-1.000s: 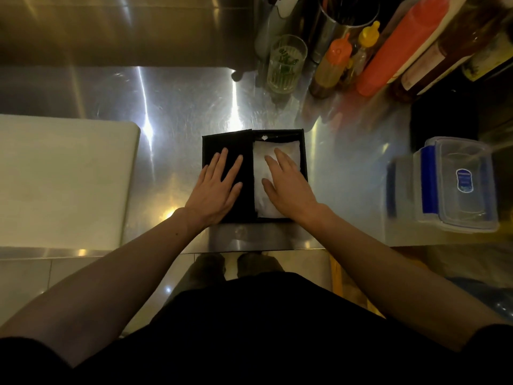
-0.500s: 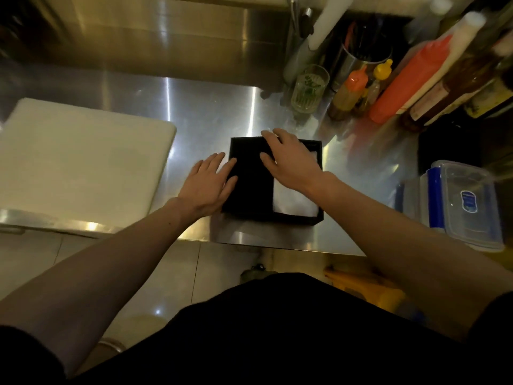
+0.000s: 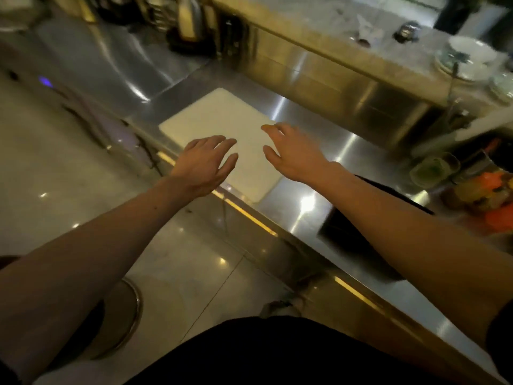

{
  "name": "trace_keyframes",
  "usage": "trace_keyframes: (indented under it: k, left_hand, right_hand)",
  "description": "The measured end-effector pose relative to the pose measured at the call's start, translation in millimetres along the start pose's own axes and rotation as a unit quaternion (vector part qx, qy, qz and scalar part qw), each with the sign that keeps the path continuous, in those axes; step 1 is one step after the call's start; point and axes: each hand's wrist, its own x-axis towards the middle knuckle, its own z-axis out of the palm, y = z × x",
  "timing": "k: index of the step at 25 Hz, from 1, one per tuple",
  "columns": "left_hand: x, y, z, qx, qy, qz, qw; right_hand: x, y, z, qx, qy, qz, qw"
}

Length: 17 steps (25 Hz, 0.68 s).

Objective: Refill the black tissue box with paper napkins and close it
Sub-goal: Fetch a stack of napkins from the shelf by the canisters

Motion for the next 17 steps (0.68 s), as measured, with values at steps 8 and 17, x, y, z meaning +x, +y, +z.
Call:
trace_keyframes:
  k: [8, 17]
  left_hand:
    - [-199.2, -133.9, -91.0, 0.06, 0.101, -0.25, 0.961]
    - [-386.3, -141.8, -125.2, 0.121, 0.121, -0.531, 0.83]
  right_hand:
    - [78.8, -247.8, 6.0, 0.036, -0.006, -0.274, 0.961]
    - [71.2, -460.8, 42.0, 0.072, -0.076, -0.55, 0.828]
